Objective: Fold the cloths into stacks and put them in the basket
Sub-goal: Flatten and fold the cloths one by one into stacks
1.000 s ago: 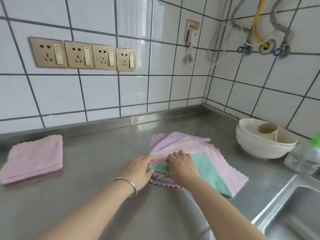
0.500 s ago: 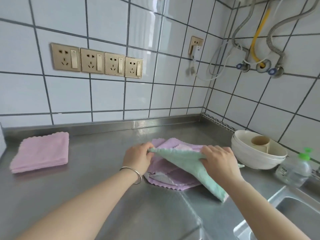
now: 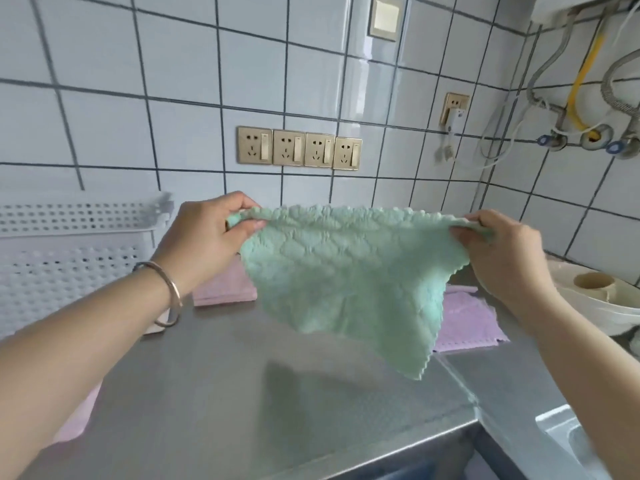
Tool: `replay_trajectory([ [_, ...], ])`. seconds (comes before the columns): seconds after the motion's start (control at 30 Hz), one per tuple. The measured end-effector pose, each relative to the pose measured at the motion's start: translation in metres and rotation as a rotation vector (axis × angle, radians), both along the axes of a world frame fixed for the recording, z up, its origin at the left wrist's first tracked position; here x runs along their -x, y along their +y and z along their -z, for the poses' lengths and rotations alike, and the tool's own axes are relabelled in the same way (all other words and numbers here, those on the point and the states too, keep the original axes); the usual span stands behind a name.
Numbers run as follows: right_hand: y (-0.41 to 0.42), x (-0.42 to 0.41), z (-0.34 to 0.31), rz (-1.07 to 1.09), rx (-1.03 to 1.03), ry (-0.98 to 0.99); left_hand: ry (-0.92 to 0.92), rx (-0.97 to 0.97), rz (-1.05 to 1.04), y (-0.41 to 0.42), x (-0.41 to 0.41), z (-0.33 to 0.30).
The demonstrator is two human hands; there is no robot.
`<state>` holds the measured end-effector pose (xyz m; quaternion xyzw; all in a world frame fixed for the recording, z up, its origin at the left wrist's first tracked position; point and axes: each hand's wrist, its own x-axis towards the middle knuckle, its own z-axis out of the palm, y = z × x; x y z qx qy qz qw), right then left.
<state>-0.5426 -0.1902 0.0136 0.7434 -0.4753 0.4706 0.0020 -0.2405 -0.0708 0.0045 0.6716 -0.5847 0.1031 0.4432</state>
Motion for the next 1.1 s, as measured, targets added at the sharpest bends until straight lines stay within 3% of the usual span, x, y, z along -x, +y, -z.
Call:
replay_trajectory([
  [0.1, 0.024, -0.03, -0.012, -0.154, -0.053, -0.193, 0.011, 0.077, -0.048, 0.04, -0.022, -0.012],
  [0.17, 0.027, -0.052, -0.014, -0.208, -0.079, -0.221, -0.01, 0.053, -0.088, 0.054, -0.039, -0.017],
  [0.3, 0.006, -0.101, 0.024, -0.235, -0.269, -0.106, -0.079, -0.279, -0.197, 0.049, -0.08, 0.009],
  [0.47, -0.027, -0.161, 0.124, -0.182, -0.504, 0.135, -0.219, -0.708, -0.294, 0.012, -0.11, 0.099],
  [0.57, -0.034, -0.188, 0.161, -0.162, -0.557, 0.15, -0.233, -0.701, -0.302, -0.002, -0.118, 0.146],
  [0.63, -0.031, -0.204, 0.175, -0.142, -0.456, 0.179, -0.281, -0.627, -0.3, -0.005, -0.117, 0.167],
  [0.73, -0.009, -0.225, 0.193, -0.199, -0.314, 0.372, -0.442, -0.485, -0.192, -0.005, -0.106, 0.192],
  [0.8, 0.016, -0.233, 0.21, -0.358, -0.346, 0.532, -0.354, -0.603, -0.09, -0.003, -0.094, 0.207],
  [0.87, 0.031, -0.23, 0.226, -0.46, -0.423, 0.647, -0.237, -0.848, -0.062, 0.001, -0.085, 0.217],
  [0.93, 0.026, -0.22, 0.232, -0.449, -0.5, 0.7, -0.187, -0.969, -0.091, 0.004, -0.086, 0.222],
  [1.1, 0.001, -0.176, 0.222, -0.283, -0.572, 0.781, -0.146, -1.036, -0.231, 0.019, -0.102, 0.219],
])
